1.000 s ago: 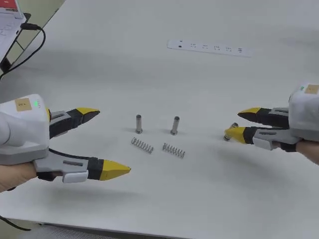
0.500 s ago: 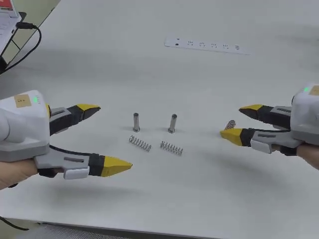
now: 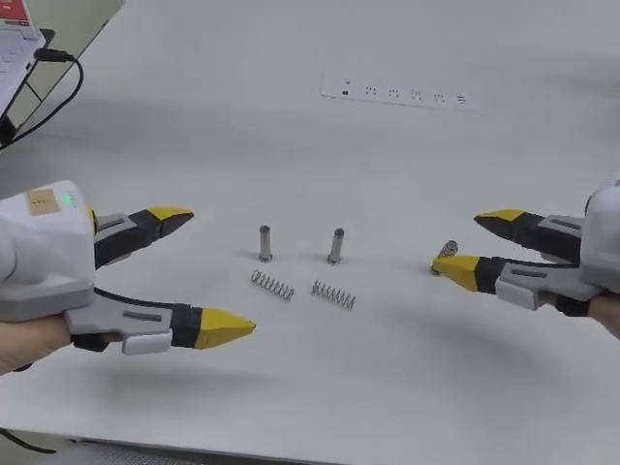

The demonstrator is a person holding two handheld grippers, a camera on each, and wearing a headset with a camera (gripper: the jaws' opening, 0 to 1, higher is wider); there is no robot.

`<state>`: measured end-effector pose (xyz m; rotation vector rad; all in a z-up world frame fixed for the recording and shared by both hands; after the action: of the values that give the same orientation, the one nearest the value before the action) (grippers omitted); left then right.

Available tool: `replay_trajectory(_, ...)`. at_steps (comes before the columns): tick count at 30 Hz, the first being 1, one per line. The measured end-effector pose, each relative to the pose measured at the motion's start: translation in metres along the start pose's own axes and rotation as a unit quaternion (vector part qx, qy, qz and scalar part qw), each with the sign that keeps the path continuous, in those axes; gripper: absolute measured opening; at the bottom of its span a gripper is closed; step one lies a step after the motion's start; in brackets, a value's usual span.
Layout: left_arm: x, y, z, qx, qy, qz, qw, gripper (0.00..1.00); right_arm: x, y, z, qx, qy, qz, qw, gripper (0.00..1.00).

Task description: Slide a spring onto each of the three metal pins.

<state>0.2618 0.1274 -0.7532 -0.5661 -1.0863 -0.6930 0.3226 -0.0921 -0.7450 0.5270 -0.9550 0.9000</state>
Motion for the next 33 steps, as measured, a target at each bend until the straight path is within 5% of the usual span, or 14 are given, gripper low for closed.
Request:
replay_trajectory(15, 0.0, 0.002, 0.005, 0.003, -0.001, 0.001, 1.0, 0.91, 0.036, 0.056, -0.027, 0.07, -0.006, 0.06, 0.9957, 0.39)
replay_trajectory(24, 0.0, 0.0, 0.005, 0.001, -0.001, 0.001, 1.0, 0.92, 0.038, 0.07, -0.035, 0.094, 0.0, 0.072, 0.9929, 0.37)
replay_trajectory(33, -0.001, 0.002, 0.008, 0.003, 0.0, -0.001, 1.0, 0.91, 0.016, 0.079, -0.055, 0.118, 0.036, 0.077, 0.9893, 0.36)
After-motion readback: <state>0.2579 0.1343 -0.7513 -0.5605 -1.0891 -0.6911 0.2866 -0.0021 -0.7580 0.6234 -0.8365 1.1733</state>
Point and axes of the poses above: the centre of the closed fingertips' face, and the gripper's own axes: z roughly backward along the fingers, y roughly to its left, x roughly out of its top, the point moved 1 cm from there along z, roughly backward along the fingers, and after that the axes turned 3 degrees about x, right-handed, at the moved point
